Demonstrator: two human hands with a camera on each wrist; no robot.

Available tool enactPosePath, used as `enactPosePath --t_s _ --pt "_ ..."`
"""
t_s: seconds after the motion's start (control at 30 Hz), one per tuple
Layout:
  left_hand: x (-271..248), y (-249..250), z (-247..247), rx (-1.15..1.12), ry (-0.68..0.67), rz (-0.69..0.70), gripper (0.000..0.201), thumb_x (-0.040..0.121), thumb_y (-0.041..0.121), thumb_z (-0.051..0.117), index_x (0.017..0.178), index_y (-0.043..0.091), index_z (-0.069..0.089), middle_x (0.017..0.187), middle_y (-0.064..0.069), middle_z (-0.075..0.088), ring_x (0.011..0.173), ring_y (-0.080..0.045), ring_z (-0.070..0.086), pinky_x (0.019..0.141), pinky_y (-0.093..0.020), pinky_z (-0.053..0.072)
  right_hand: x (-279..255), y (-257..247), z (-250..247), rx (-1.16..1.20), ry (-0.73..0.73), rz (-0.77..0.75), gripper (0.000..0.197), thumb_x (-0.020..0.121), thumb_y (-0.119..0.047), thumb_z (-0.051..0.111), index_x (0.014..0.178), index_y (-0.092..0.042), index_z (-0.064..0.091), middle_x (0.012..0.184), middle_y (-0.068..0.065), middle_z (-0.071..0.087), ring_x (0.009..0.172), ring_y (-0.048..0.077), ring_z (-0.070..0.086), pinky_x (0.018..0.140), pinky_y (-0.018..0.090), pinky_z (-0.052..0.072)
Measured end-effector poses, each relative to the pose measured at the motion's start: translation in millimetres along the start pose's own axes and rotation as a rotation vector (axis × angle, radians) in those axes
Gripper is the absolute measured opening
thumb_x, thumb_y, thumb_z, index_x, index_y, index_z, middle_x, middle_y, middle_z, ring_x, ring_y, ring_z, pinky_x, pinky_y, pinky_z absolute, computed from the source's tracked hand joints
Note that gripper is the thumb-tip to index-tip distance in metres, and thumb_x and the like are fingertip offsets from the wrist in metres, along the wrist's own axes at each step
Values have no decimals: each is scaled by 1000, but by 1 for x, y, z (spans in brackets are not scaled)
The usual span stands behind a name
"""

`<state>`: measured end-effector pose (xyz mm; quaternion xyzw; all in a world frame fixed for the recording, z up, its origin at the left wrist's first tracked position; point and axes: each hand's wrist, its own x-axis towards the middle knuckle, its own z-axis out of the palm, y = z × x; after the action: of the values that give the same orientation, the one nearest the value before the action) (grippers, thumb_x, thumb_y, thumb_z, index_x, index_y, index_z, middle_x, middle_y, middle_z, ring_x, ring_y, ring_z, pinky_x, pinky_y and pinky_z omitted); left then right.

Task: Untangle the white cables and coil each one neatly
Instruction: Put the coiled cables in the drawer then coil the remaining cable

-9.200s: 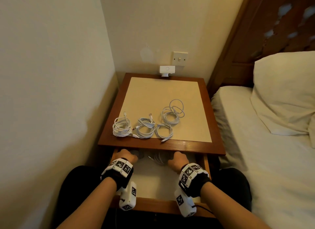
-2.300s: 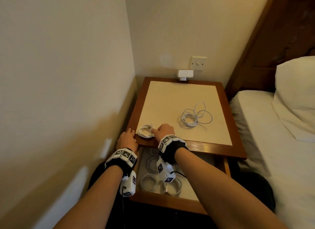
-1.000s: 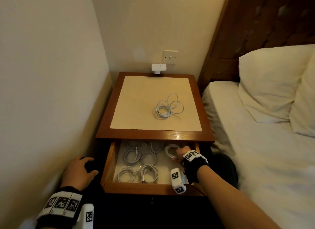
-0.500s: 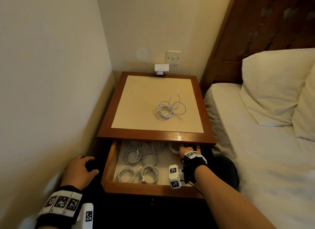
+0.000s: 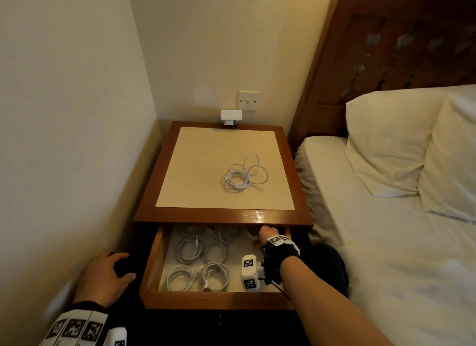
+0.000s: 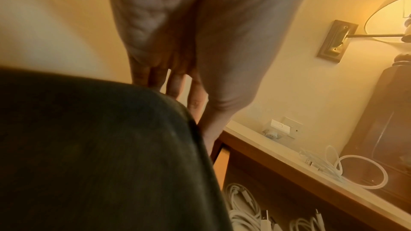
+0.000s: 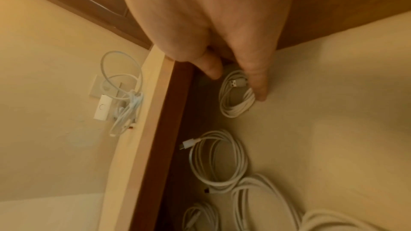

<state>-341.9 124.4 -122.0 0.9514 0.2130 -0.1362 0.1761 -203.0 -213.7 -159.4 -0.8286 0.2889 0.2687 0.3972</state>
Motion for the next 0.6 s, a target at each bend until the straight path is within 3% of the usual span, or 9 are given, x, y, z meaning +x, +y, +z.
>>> enactPosePath --t_s 0.07,0.1,0.2,0.33,0.4,0.5,0.53,0.6 --pt "-1 0 0 -12 -6 -3 52 81 28 76 130 18 59 145 -11 44 133 -29 41 106 -39 36 -7 -3 -3 33 56 -15 35 102 -10 42 132 4 50 141 19 49 128 34 49 103 35 39" --pt "-1 1 -1 -18 -8 -3 52 81 27 76 130 18 59 145 -12 45 132 -30 42 106 -39 36 -9 -5 -4 -82 44 -48 35 102 -14 42 131 3 51 141 18 49 129 35 48 106 37 38" --pt "-2 2 -1 -17 -1 -4 52 82 28 76 130 17 59 144 -13 45 130 -30 43 103 -37 37 -15 -5 -4 -260 31 -178 33 101 -16 45 128 3 53 138 18 52 127 35 50 103 37 39" --pt "-4 3 -3 -14 -22 -5 53 84 32 74 133 20 56 145 -9 44 133 -27 41 104 -34 35 -30 -8 -4 -29 -46 -159 38 103 -15 37 132 6 50 139 21 51 128 34 49 101 36 39" --pt "-3 3 -4 -14 -22 -6 54 84 33 73 133 21 56 146 -8 44 133 -26 41 104 -33 35 -42 -5 -5 -50 -105 -222 36 100 -12 42 129 4 54 125 19 57 115 31 55 90 35 44" --pt "-3 2 -3 -13 -21 -4 54 82 33 75 132 22 57 145 -8 44 133 -26 42 104 -32 35 -59 -1 -13 41 -132 -306 15 89 -16 57 92 -12 71 90 9 65 75 17 61 58 26 49" --pt "-3 1 -3 -13 -21 -3 54 82 33 75 132 22 57 145 -9 44 133 -26 41 105 -33 34 -60 -3 -18 48 -116 -371 12 87 -17 60 82 -15 71 82 6 67 65 15 60 53 25 47" --pt "-2 0 -2 -26 -21 1 54 81 31 76 131 22 58 146 -9 43 135 -27 39 106 -33 32 -56 -16 -28 51 -14 -465 12 87 -20 63 84 -14 73 77 2 67 66 14 59 63 30 49"
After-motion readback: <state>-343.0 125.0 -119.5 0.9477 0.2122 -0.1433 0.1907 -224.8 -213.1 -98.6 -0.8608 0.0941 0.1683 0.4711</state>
